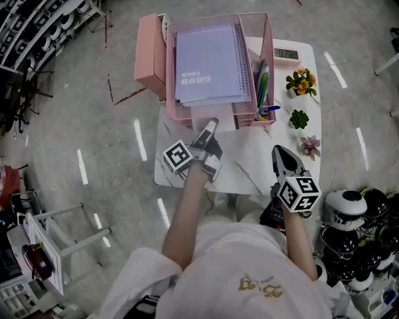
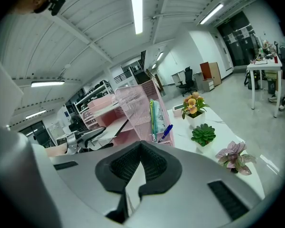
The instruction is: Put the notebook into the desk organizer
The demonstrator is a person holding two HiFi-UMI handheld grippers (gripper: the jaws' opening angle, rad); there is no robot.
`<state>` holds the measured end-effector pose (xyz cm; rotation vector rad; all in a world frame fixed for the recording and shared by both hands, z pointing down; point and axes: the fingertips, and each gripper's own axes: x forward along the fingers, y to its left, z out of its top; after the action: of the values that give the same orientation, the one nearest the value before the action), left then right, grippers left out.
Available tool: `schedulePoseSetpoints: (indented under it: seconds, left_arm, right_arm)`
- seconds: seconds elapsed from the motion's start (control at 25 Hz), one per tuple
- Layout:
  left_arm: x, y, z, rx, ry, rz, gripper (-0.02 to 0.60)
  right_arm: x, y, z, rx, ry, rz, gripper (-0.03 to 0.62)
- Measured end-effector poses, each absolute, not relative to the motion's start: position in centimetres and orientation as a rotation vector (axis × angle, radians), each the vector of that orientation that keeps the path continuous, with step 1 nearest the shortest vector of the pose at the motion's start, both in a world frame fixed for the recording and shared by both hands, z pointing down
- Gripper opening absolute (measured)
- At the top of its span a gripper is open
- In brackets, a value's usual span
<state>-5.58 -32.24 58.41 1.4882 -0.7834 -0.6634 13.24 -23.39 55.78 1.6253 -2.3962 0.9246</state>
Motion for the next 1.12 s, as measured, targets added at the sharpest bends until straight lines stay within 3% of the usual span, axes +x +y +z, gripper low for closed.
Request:
schedulePoseSetpoints:
  seconds: [0.12, 0.32, 0.8, 0.96, 1.12]
  left_arm:
    - [-5.8, -30.6, 58.7, 1.527, -0.83, -0.589, 0.33]
    - [-5.4, -27.3, 58.5, 1.668, -0.87, -0.403, 0.327]
    - [-6.3, -23.3, 51.6, 2.134, -1.108, -0.143, 0.066]
    - [-6.4, -22.7, 51.0, 2.157, -1.099, -0.131, 0.018]
    - [-6.7, -22.3, 50.7, 2.153, -1.093, -0.154, 0.018]
  right_arm:
    - [12.9, -22.9, 55.4, 1.629, -2.404, 0.915, 0.012]
    - [11.8, -22.0, 54.5, 1.625, -2.426, 0.888, 0.012]
    - [8.6, -21.1, 50.5, 1.603, -2.521, 0.759, 0.012]
    - [8.0, -20.6, 49.6, 1.602, -2.53, 0.731, 0.012]
    - [7.8, -20.2, 49.1, 1.61, -2.531, 0.713, 0.012]
